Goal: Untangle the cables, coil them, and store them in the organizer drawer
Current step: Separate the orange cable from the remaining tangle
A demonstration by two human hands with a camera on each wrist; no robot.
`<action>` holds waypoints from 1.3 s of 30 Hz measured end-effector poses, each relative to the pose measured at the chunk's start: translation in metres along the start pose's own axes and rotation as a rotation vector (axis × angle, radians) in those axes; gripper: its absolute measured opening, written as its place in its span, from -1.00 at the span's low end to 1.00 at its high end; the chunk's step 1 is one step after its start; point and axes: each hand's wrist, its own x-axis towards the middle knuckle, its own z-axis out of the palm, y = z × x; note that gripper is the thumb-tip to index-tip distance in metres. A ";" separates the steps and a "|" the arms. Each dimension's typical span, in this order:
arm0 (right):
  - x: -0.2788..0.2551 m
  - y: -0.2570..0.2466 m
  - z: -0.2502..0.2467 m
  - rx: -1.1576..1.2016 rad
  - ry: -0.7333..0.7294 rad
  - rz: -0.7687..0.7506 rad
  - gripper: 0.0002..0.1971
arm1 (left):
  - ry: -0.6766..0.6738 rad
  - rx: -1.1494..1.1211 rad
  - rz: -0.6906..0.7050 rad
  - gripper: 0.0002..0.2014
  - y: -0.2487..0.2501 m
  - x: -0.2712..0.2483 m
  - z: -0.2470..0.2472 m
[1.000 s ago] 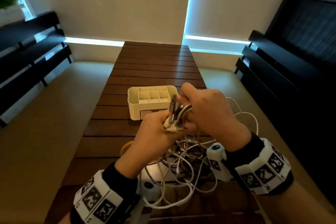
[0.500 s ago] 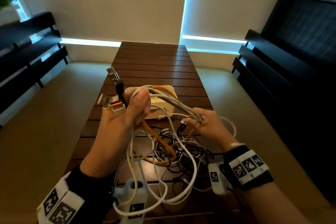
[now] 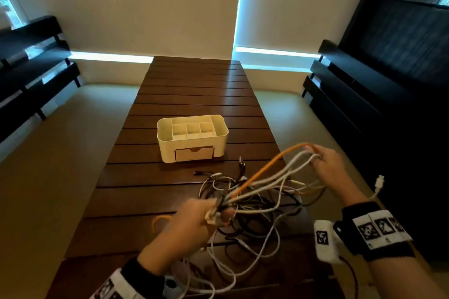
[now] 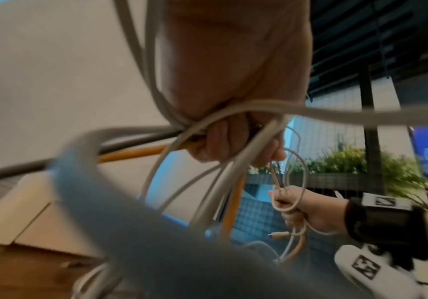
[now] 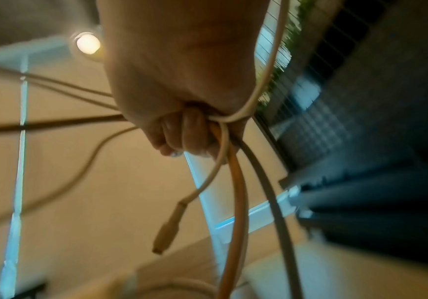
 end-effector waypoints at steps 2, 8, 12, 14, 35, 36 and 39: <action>-0.003 0.025 -0.008 -0.357 0.027 0.005 -0.86 | -0.063 0.125 0.003 -0.86 -0.005 -0.003 0.020; -0.007 0.039 -0.035 -0.482 0.223 -0.038 -0.78 | 0.099 0.084 0.066 -0.77 0.011 0.002 0.038; -0.010 0.031 -0.047 -0.483 0.210 -0.143 -0.73 | 0.371 -0.141 0.049 -0.64 0.026 0.006 0.014; -0.012 0.028 -0.040 -0.466 0.165 -0.165 -0.75 | 0.500 -0.218 0.089 -0.48 0.033 0.004 -0.004; 0.005 0.046 -0.079 -0.451 0.349 0.105 -0.76 | 0.378 -0.069 0.106 -0.54 0.039 0.013 0.017; 0.001 0.040 -0.079 -0.322 0.270 0.067 -0.77 | 0.430 -0.117 0.079 -0.51 0.038 0.009 0.006; -0.010 0.025 -0.073 -0.210 0.077 -0.074 -0.83 | 0.631 -0.332 0.084 -0.49 0.046 -0.003 -0.028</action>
